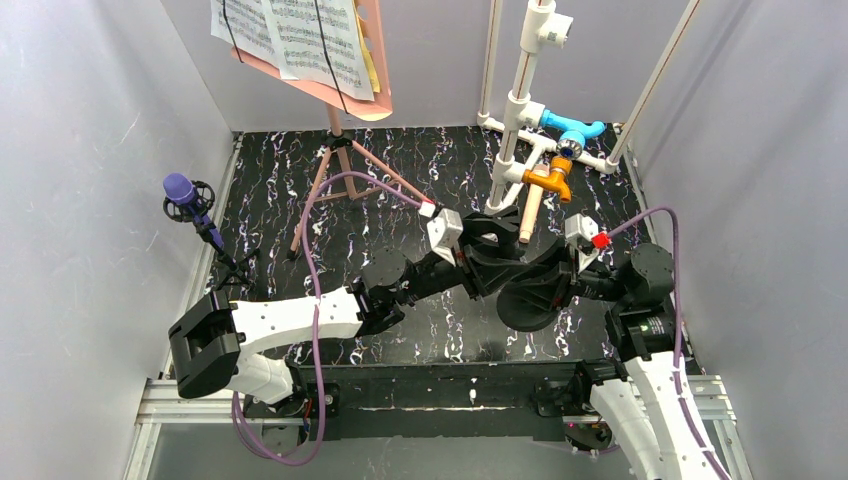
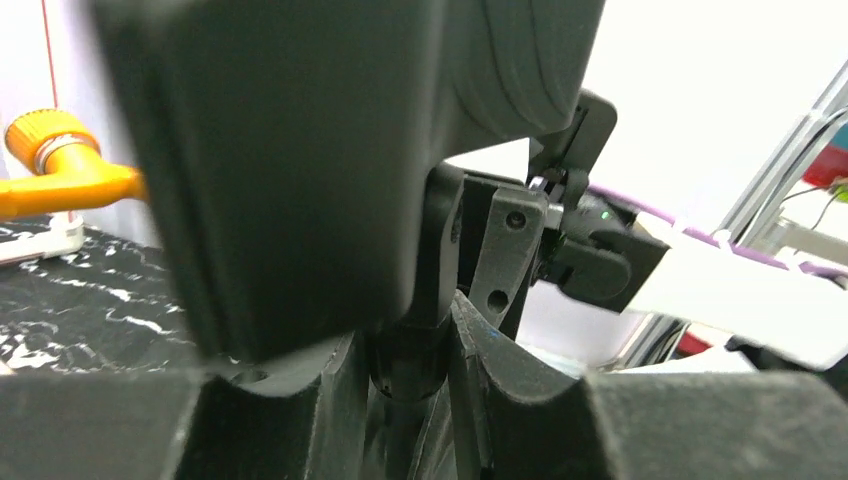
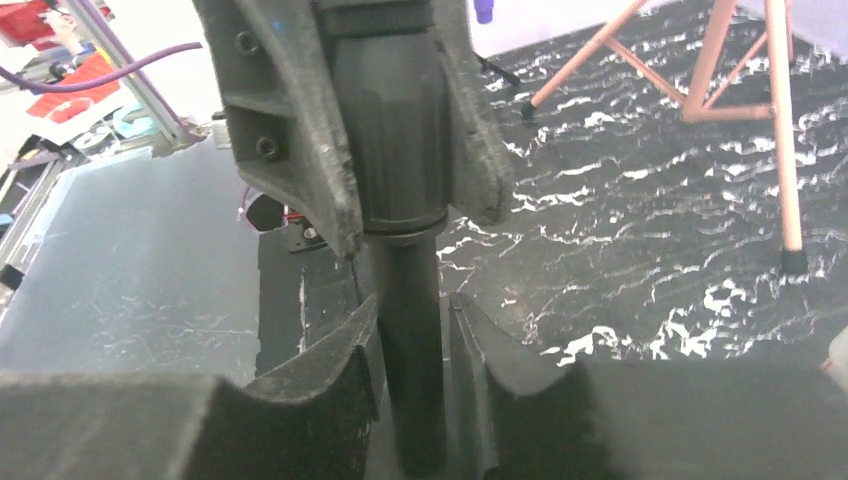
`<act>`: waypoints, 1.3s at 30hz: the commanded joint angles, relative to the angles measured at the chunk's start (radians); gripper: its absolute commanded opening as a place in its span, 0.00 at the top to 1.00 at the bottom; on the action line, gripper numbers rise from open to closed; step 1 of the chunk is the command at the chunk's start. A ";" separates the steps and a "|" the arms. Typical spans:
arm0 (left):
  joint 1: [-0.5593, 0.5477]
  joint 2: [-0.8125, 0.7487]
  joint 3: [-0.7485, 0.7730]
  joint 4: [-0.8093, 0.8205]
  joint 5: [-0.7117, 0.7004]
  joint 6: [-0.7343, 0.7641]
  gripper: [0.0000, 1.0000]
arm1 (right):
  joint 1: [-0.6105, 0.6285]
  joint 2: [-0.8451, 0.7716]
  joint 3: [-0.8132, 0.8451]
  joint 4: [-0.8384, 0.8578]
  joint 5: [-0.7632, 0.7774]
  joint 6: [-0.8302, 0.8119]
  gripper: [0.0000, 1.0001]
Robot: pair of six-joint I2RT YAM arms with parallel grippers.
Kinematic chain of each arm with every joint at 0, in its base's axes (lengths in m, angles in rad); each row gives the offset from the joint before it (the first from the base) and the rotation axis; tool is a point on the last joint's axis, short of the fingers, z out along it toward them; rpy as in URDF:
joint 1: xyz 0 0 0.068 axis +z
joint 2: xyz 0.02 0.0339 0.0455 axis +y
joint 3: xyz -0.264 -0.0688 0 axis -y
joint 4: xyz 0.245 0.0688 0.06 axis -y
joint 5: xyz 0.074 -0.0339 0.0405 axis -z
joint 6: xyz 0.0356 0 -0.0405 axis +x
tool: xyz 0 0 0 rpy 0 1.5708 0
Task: Pack up the instrument practice props
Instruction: Place the microphone stand at the center of the board.
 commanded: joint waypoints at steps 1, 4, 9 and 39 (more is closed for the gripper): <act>-0.006 -0.048 -0.008 -0.027 0.013 0.063 1.00 | -0.007 0.017 0.044 -0.144 0.093 -0.141 0.57; -0.006 -0.051 0.001 -0.067 0.010 0.089 1.00 | -0.007 0.026 0.052 -0.195 0.088 -0.192 0.45; -0.006 -0.053 0.004 -0.112 0.011 0.118 1.00 | -0.007 0.035 0.071 -0.249 0.086 -0.245 0.33; -0.006 -0.014 0.047 -0.123 -0.017 0.097 1.00 | -0.007 0.067 0.028 -0.161 0.058 -0.162 0.51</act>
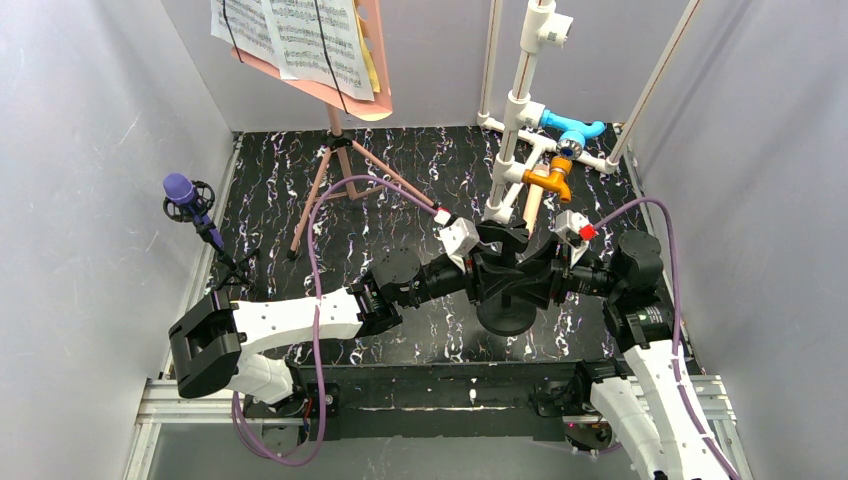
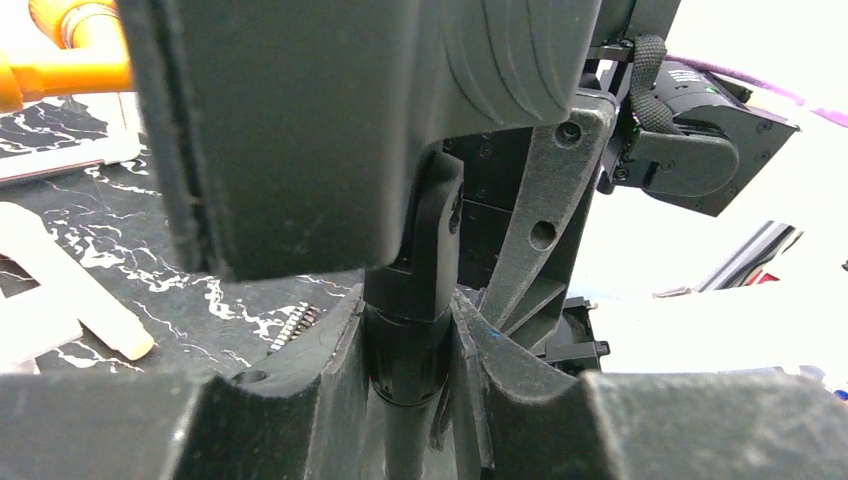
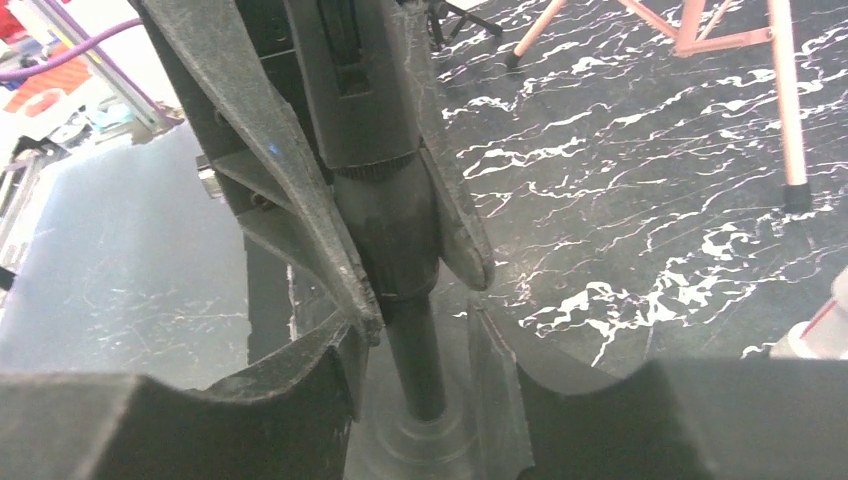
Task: Pack up the instrument practice props
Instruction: Place the microphone stand at the center of the board.
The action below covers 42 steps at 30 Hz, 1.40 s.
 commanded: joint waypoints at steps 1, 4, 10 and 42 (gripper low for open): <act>-0.006 -0.011 0.066 0.076 0.022 -0.022 1.00 | -0.002 -0.004 -0.009 0.079 0.015 0.031 0.46; -0.006 -0.002 0.078 0.080 0.029 -0.036 1.00 | -0.003 -0.002 -0.017 0.090 0.018 0.034 0.40; -0.006 -0.001 0.084 0.091 0.030 -0.049 1.00 | -0.002 0.007 -0.038 0.126 0.001 0.035 0.48; -0.003 -0.624 -0.443 -0.112 -0.246 -0.156 0.02 | -0.122 -0.073 0.032 -0.296 0.384 -0.390 0.99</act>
